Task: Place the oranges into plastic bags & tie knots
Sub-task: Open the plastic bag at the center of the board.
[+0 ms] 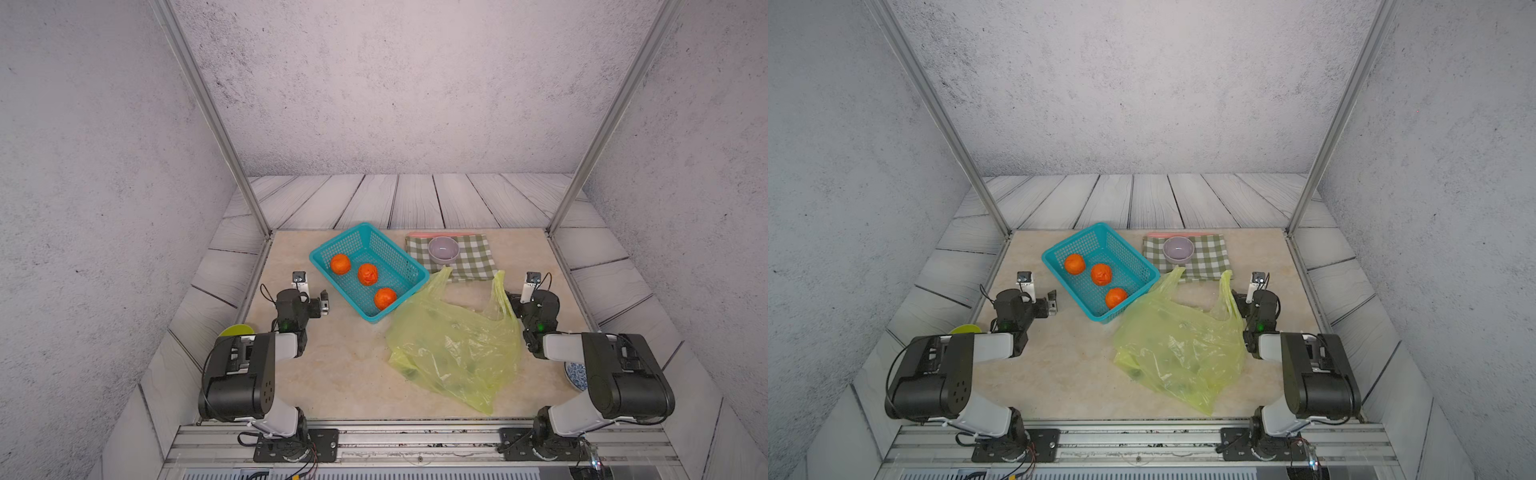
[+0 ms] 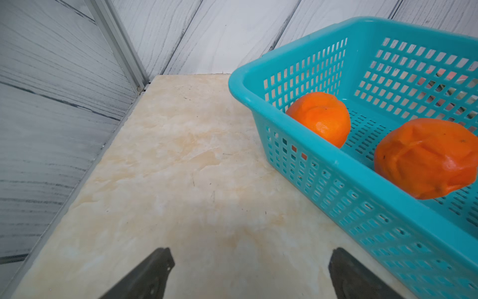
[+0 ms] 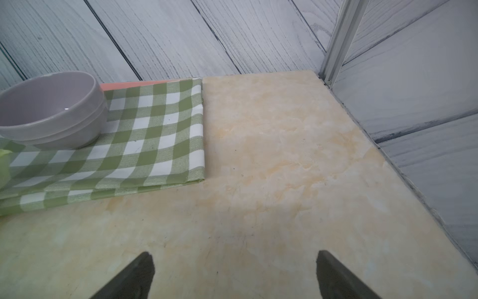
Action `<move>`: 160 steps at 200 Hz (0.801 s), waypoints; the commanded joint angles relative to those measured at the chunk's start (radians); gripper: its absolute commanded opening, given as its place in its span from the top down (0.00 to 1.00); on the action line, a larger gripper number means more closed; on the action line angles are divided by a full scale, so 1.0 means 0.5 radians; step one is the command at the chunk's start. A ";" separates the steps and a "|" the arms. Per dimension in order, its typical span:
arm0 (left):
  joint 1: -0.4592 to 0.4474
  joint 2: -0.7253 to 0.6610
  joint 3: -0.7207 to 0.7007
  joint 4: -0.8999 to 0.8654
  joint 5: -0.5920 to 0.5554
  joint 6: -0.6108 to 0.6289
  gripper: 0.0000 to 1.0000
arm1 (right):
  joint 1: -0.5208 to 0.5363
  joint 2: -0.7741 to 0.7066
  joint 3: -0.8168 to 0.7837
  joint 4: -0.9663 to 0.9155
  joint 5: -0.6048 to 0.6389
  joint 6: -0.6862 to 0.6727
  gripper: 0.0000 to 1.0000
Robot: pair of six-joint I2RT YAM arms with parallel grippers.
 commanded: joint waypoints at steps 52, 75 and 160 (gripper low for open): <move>0.011 -0.012 0.034 -0.007 0.019 -0.013 0.00 | 0.011 0.004 0.039 -0.039 0.022 -0.003 0.01; 0.008 -0.012 0.032 -0.006 0.018 -0.013 0.00 | 0.011 0.003 0.039 -0.038 0.022 -0.003 0.01; 0.013 -0.083 0.035 -0.027 -0.237 -0.142 0.00 | 0.002 -0.143 0.178 -0.431 0.139 0.076 0.01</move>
